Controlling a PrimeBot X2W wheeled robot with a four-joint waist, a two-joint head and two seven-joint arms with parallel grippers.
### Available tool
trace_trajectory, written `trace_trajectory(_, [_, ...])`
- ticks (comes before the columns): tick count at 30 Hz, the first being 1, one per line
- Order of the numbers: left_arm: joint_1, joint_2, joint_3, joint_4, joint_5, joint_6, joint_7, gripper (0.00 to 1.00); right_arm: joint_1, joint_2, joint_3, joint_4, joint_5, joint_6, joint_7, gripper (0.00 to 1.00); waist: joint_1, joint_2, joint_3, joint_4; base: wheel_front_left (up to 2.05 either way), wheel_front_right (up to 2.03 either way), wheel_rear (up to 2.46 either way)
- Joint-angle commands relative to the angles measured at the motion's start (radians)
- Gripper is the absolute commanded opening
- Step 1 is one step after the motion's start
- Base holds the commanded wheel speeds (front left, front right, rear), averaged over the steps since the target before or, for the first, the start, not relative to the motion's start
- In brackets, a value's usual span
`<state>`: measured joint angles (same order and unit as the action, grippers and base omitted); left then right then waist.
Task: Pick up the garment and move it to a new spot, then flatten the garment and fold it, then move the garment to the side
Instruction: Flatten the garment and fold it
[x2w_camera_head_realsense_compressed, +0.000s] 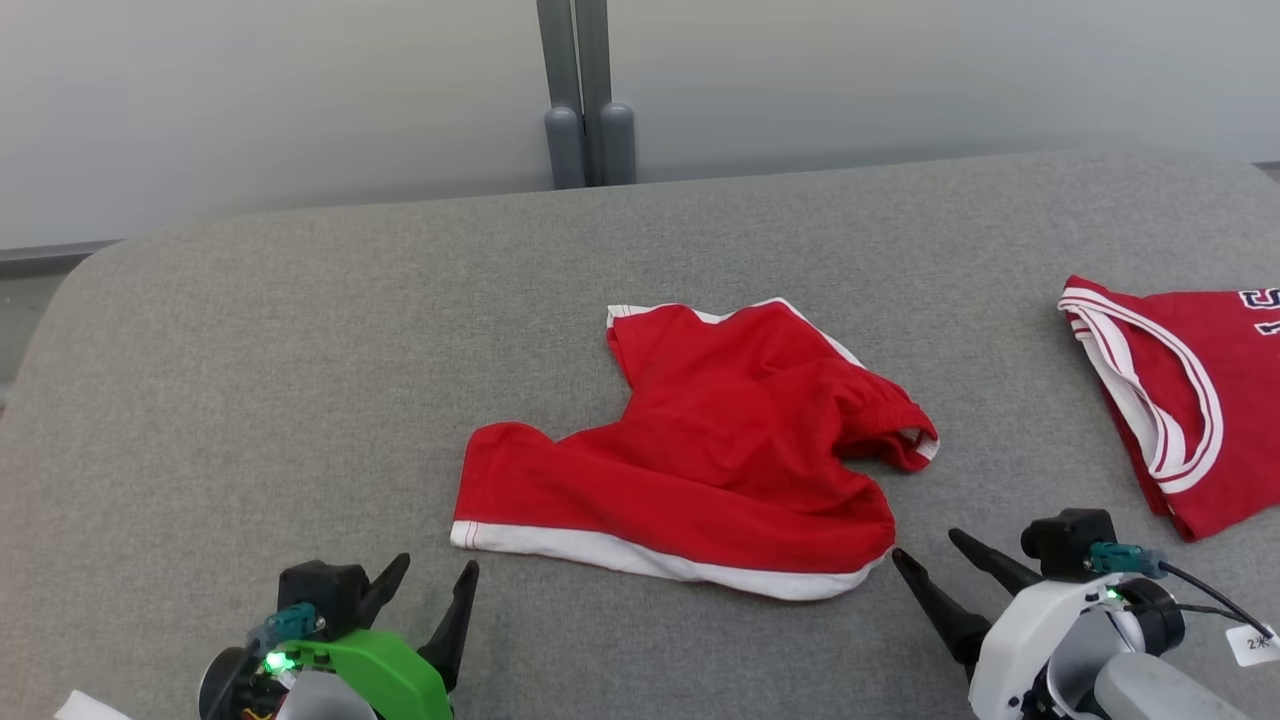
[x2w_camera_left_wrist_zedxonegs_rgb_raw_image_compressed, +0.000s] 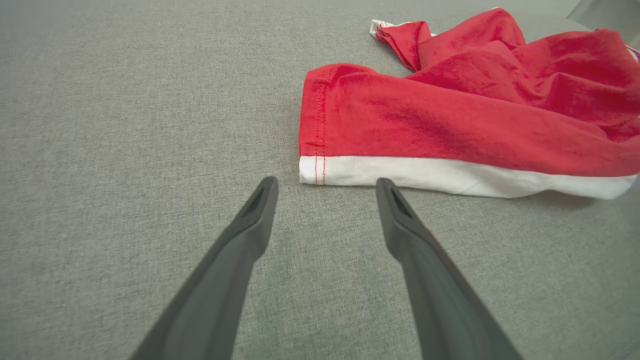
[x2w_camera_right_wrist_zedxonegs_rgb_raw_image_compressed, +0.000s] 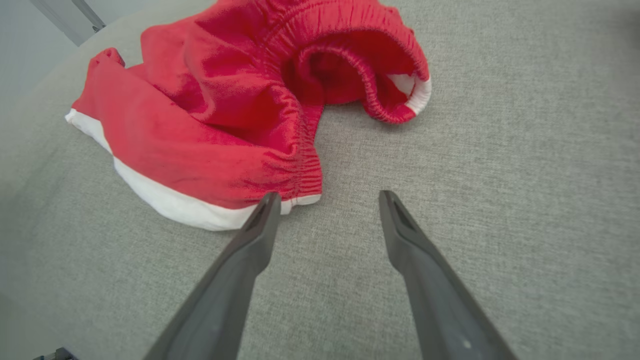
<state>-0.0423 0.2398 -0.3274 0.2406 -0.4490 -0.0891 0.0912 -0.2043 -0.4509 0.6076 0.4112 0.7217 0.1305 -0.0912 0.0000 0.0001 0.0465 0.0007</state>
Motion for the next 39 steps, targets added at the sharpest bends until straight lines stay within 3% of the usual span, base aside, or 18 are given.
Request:
trace_trajectory(1, [-0.024, 0.002, -0.003, 0.012, -0.013, -0.008, 0.004, 1.00, -0.027, -0.008, 0.018, 0.007, 0.012, 0.001, -0.009, 1.00, 0.0000, -0.0001, 0.025, 0.005, 0.00, 0.00, 0.00])
trace_trajectory(11, [-0.135, 0.000, -0.052, 0.131, -0.033, -0.032, 0.005, 1.00, -0.166, -0.005, 0.193, 0.087, 0.084, 0.001, -0.035, 1.00, 0.0000, -0.0001, 0.084, 0.012, 0.00, 0.00, 0.00])
trace_trajectory(23, [-0.266, -0.017, -0.121, 0.323, -0.081, -0.042, -0.040, 1.00, -0.233, 0.012, 0.329, 0.170, 0.158, 0.001, -0.092, 1.00, 0.0000, -0.0001, 0.104, 0.008, 0.00, 0.00, 0.00])
trace_trajectory(24, [-0.272, -0.017, -0.128, 0.335, -0.087, -0.042, -0.043, 1.00, -0.235, 0.012, 0.340, 0.171, 0.165, 0.001, -0.094, 0.93, 0.0000, -0.0001, 0.104, 0.006, 0.00, 0.00, 0.00])
trace_trajectory(25, [-0.278, -0.017, -0.138, 0.348, -0.092, -0.042, -0.049, 1.00, -0.238, 0.010, 0.351, 0.173, 0.172, 0.001, -0.097, 0.67, 0.0000, -0.0001, 0.103, 0.004, 0.00, 0.00, 0.00])
trace_trajectory(28, [-0.293, -0.016, -0.157, 0.376, -0.113, -0.042, -0.068, 1.00, -0.245, 0.007, 0.379, 0.175, 0.190, 0.001, -0.108, 0.24, 0.0000, -0.0001, 0.099, -0.001, 0.00, 0.00, 0.00])
trace_trajectory(29, [-0.298, -0.013, -0.164, 0.387, -0.121, -0.042, -0.075, 1.00, -0.248, 0.005, 0.388, 0.176, 0.197, 0.001, -0.110, 0.05, 0.0000, -0.0001, 0.097, -0.002, 0.00, 0.00, 0.00])
trace_trajectory(30, [-0.302, -0.013, -0.166, 0.395, -0.129, -0.042, -0.083, 1.00, -0.251, 0.005, 0.394, 0.176, 0.205, 0.001, -0.113, 0.00, 0.0000, -0.0001, 0.095, -0.003, 0.00, 0.00, 0.00])
trace_trajectory(31, [-0.308, -0.013, -0.172, 0.404, -0.139, -0.042, -0.091, 0.95, -0.255, 0.004, 0.403, 0.176, 0.213, 0.001, -0.117, 0.00, 0.0000, -0.0001, 0.094, -0.004, 0.00, 0.00, 0.00])
trace_trajectory(33, [-0.318, -0.010, -0.182, 0.414, -0.150, -0.042, -0.112, 0.14, -0.260, 0.001, 0.418, 0.177, 0.227, 0.001, -0.122, 0.00, 0.0000, -0.0001, 0.091, -0.005, 0.00, 0.00, 0.00])
trace_trajectory(34, [-0.322, -0.010, -0.187, 0.419, -0.154, -0.042, -0.119, 0.00, -0.262, 0.001, 0.424, 0.177, 0.233, 0.001, -0.126, 0.00, 0.0000, -0.0001, 0.090, -0.005, 0.00, 0.00, 0.00])
trace_trajectory(39, [-0.321, 0.004, -0.210, 0.426, -0.180, -0.042, -0.158, 0.00, -0.266, -0.011, 0.434, 0.165, 0.266, 0.001, -0.151, 0.00, 0.0000, -0.0001, 0.073, -0.003, 0.00, 0.00, 0.00])
